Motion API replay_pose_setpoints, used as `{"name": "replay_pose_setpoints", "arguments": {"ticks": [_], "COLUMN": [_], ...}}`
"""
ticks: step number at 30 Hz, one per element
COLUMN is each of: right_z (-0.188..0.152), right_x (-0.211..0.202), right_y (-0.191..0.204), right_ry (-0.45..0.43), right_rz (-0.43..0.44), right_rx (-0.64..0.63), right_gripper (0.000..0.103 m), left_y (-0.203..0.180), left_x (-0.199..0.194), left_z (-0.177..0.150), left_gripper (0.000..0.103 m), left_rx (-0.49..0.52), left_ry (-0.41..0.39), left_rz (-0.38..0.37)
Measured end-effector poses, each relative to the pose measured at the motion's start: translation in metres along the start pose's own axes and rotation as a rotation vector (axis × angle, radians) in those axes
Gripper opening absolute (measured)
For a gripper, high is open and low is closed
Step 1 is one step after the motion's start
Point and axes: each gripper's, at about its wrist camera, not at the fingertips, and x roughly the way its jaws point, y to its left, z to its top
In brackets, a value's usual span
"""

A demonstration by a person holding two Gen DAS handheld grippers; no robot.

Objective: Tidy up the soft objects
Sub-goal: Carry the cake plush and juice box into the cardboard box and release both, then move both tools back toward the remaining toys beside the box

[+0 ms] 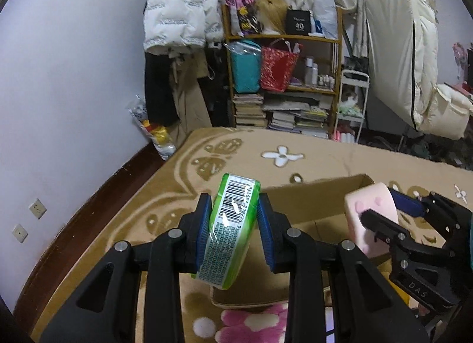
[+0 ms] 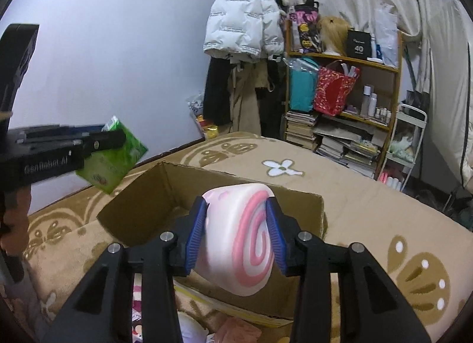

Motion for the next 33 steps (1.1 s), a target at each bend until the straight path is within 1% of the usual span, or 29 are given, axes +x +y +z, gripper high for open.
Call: {"name": "replay_pose_setpoints", "arguments": {"ticks": [3,5,7,9,10,11,12,13,15,16,17,19,21,22,23,25,28,33], "right_z": [-0.003,-0.003,-0.003,-0.004,-0.004,-0.005,-0.005,-0.005,-0.004,-0.004,-0.004,-0.003,-0.002,-0.001,-0.001,0.000,0.002,0.004], "right_x": [0.001,0.002,0.003,0.003,0.002,0.002,0.001,0.000,-0.002,-0.003,-0.004,-0.007,-0.010,-0.011,-0.012,-0.016,-0.024,-0.039], "right_y": [-0.004,-0.005,-0.006,-0.007,-0.008,-0.009,-0.010,-0.011,-0.012,-0.011,-0.012,-0.012,-0.012,-0.012,-0.011,-0.009,-0.006,-0.001], "right_ry": [-0.002,0.004,0.008,0.012,0.012,0.012,0.011,0.011,0.009,0.006,0.001,-0.009,-0.011,-0.012,-0.014,-0.017,-0.020,-0.026], "right_rz": [0.024,0.025,0.029,0.034,0.034,0.034,0.034,0.035,0.036,0.035,0.035,0.039,0.038,0.035,0.032,0.030,0.026,0.018], "right_rx": [0.026,0.026,0.028,0.032,0.035,0.040,0.047,0.054,0.057,0.056,0.055,0.062,0.069,0.070,0.070,0.067,0.067,0.068], "right_gripper": [0.046,0.046,0.046,0.048,0.054,0.060,0.063,0.067,0.076,0.084,0.090,0.093,0.096,0.102,0.103,0.103,0.103,0.103], "left_y": [-0.009,-0.014,-0.019,-0.020,-0.021,-0.021,-0.022,-0.022,-0.021,-0.020,-0.018,-0.010,-0.003,0.002,0.004,0.008,0.009,0.010], "left_x": [0.007,0.011,0.016,0.020,0.022,0.023,0.023,0.022,0.019,0.018,0.018,0.016,0.013,0.009,0.006,-0.003,-0.013,-0.029], "left_z": [-0.006,-0.012,-0.015,-0.019,-0.021,-0.022,-0.023,-0.023,-0.023,-0.022,-0.021,-0.021,-0.022,-0.022,-0.022,-0.020,-0.020,-0.025], "left_gripper": [0.031,0.032,0.033,0.034,0.043,0.059,0.065,0.070,0.076,0.081,0.086,0.091,0.093,0.096,0.098,0.099,0.099,0.099], "left_rx": [0.015,0.018,0.028,0.034,0.034,0.033,0.033,0.032,0.034,0.033,0.026,-0.014,-0.051,-0.080,-0.090,-0.093,-0.067,-0.055], "left_ry": [0.021,0.040,0.055,0.067,0.078,0.083,0.082,0.072,0.057,0.062,0.067,0.075,0.073,0.063,0.056,0.037,0.020,0.034], "left_rz": [-0.023,-0.039,-0.026,-0.026,-0.030,-0.030,-0.023,-0.012,0.002,0.010,0.013,0.004,-0.005,0.001,0.001,0.011,0.039,0.039]}}
